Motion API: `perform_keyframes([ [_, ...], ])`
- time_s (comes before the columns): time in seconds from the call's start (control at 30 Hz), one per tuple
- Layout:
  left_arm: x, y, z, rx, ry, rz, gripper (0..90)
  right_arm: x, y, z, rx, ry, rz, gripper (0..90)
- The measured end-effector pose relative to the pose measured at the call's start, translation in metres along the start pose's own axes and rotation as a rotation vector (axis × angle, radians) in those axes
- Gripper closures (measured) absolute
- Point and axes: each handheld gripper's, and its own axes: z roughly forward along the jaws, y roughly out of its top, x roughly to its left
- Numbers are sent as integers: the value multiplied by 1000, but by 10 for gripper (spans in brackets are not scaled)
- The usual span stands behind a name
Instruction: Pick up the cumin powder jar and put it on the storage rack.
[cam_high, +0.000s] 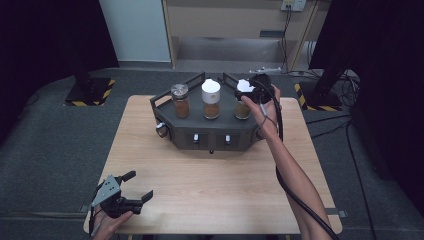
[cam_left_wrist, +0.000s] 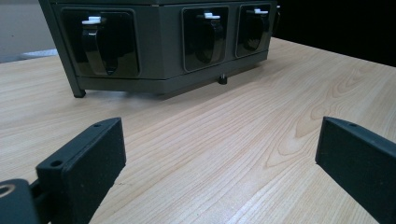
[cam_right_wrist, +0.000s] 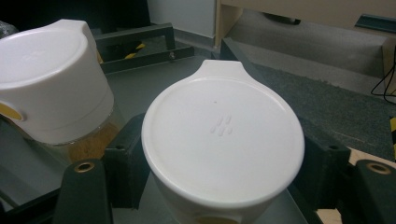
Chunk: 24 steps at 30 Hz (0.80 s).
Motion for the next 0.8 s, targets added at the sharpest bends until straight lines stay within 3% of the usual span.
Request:
perform_keyframes([
  [0.4,0,0,0,-1,-1,0,5,0,-1,-30,-95,4,-16,106],
  [0.8,0,0,1,1,-2,0,5,3,-10,-67,-153,54,-85,74],
])
